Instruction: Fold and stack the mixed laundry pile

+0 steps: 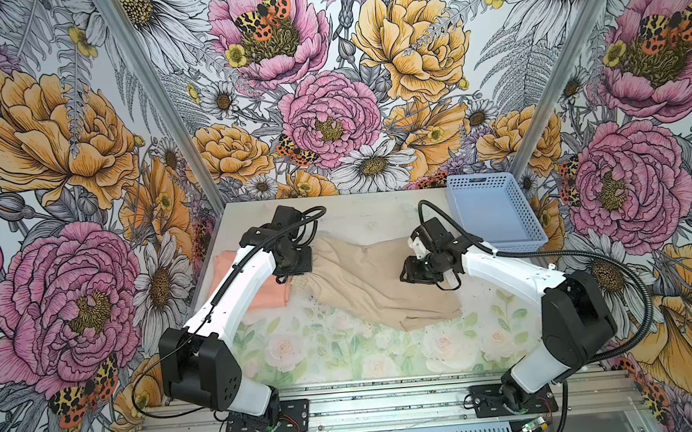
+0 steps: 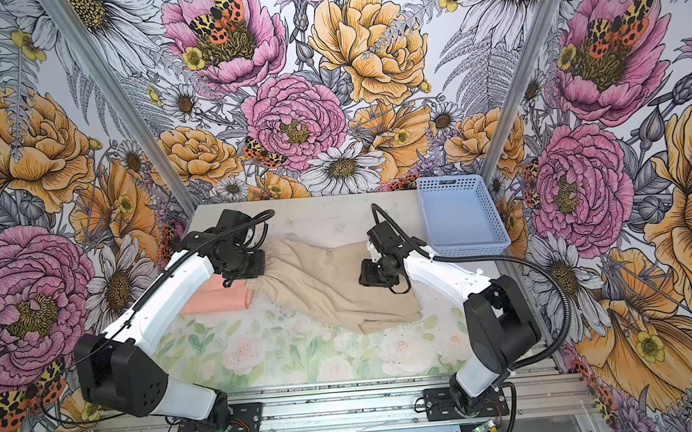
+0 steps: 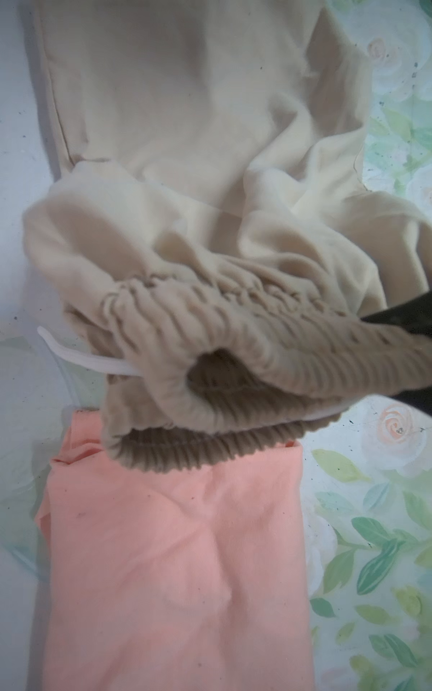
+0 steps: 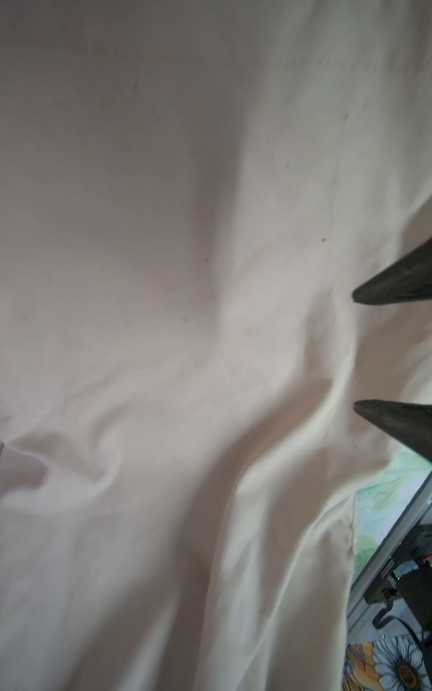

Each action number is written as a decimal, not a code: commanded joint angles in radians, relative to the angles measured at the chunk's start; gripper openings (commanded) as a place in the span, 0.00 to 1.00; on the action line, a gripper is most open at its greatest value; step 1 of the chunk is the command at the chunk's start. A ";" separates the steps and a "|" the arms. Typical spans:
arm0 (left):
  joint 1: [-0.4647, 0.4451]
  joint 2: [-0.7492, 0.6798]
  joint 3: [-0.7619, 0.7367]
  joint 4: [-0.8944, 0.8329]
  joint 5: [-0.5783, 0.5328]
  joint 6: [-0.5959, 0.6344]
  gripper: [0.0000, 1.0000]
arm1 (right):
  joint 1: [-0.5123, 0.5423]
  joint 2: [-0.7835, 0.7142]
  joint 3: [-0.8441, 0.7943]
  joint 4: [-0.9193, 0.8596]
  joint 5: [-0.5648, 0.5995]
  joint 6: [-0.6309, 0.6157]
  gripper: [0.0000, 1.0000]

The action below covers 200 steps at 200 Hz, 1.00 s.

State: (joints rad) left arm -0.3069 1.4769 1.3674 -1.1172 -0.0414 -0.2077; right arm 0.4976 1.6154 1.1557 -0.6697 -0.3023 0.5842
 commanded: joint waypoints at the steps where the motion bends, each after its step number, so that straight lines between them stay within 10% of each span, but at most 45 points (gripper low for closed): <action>1: -0.019 -0.010 0.062 -0.090 -0.028 0.034 0.00 | 0.046 0.083 0.050 0.181 -0.084 0.081 0.38; 51: -0.036 -0.003 0.160 -0.154 -0.040 0.041 0.00 | 0.187 0.277 0.134 0.360 -0.188 0.198 0.18; 119: -0.079 0.015 0.227 -0.199 -0.016 -0.002 0.00 | 0.319 0.513 0.327 0.472 -0.234 0.290 0.16; 200: -0.249 0.098 0.273 -0.192 0.005 -0.176 0.00 | 0.065 0.093 -0.043 0.189 -0.183 0.097 0.26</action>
State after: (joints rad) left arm -0.5144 1.5421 1.5936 -1.3125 -0.0559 -0.3073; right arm 0.6304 1.8446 1.2144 -0.3618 -0.5068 0.7734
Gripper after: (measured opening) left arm 0.095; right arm 0.259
